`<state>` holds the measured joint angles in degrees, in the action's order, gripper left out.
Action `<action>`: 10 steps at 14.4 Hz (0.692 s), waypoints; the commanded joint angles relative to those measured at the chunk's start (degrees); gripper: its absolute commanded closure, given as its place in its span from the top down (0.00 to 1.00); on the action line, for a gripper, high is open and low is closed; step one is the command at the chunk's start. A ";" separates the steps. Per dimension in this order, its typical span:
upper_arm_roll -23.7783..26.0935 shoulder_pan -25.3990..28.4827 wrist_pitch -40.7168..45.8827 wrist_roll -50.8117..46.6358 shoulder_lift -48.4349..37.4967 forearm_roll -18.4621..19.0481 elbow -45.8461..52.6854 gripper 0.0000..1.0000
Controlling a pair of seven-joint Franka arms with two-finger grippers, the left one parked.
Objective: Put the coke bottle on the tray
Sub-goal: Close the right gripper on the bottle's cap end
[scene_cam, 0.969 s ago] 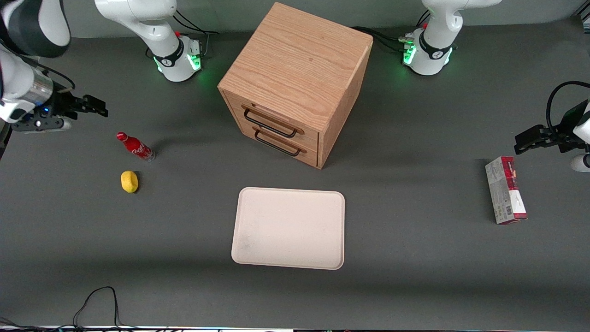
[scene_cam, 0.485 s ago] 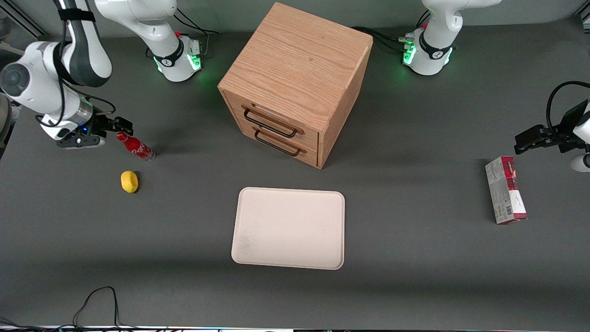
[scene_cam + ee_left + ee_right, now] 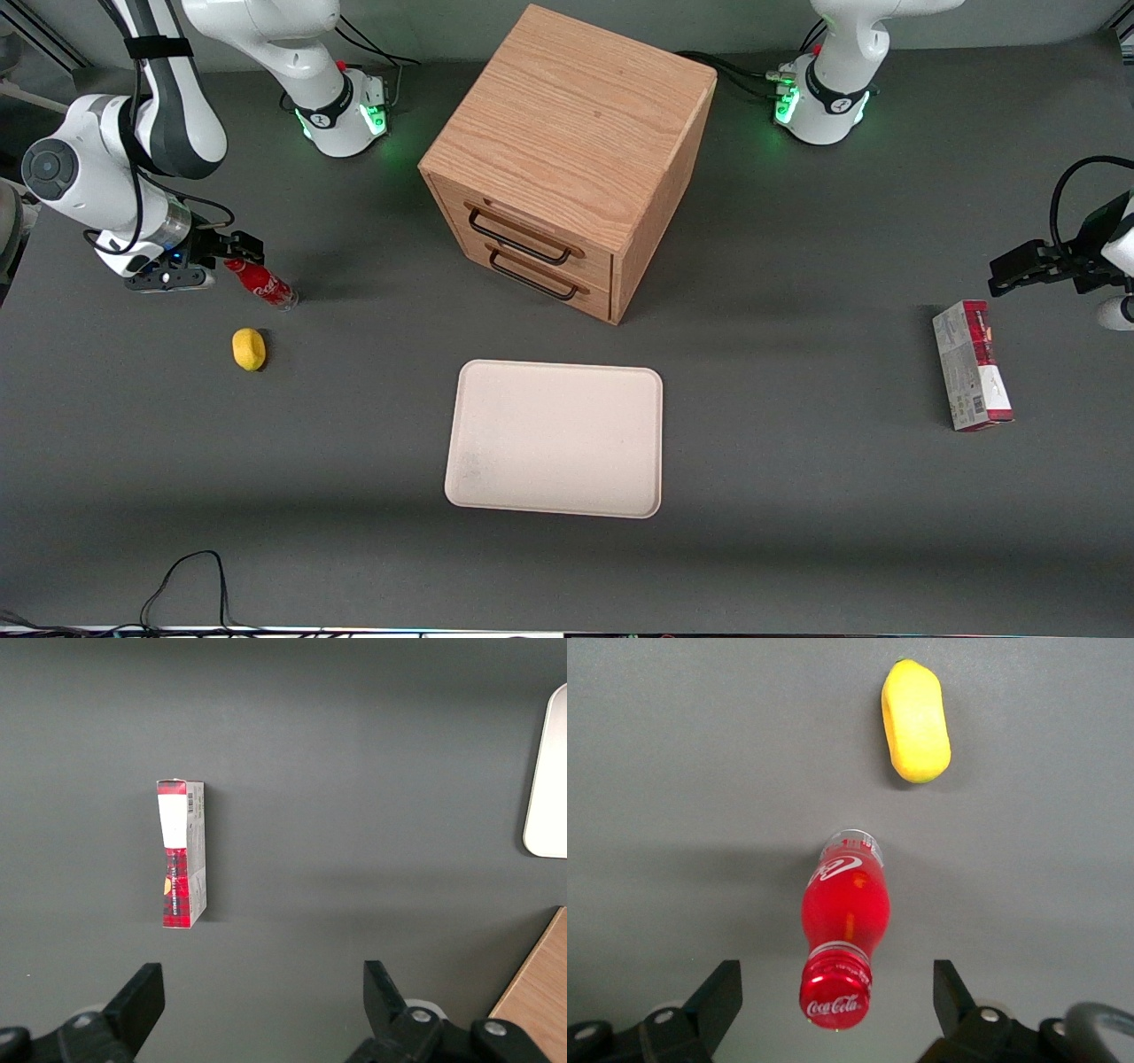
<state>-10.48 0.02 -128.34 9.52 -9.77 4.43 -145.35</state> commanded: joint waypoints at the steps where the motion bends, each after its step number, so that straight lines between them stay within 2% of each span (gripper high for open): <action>1: -0.33 0.25 -0.68 1.99 -0.51 0.66 -0.03 0.00; 10: -0.15 0.33 0.71 1.38 -1.21 0.66 1.55 0.00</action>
<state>-10.50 0.02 -128.36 10.25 -9.79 4.51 -145.19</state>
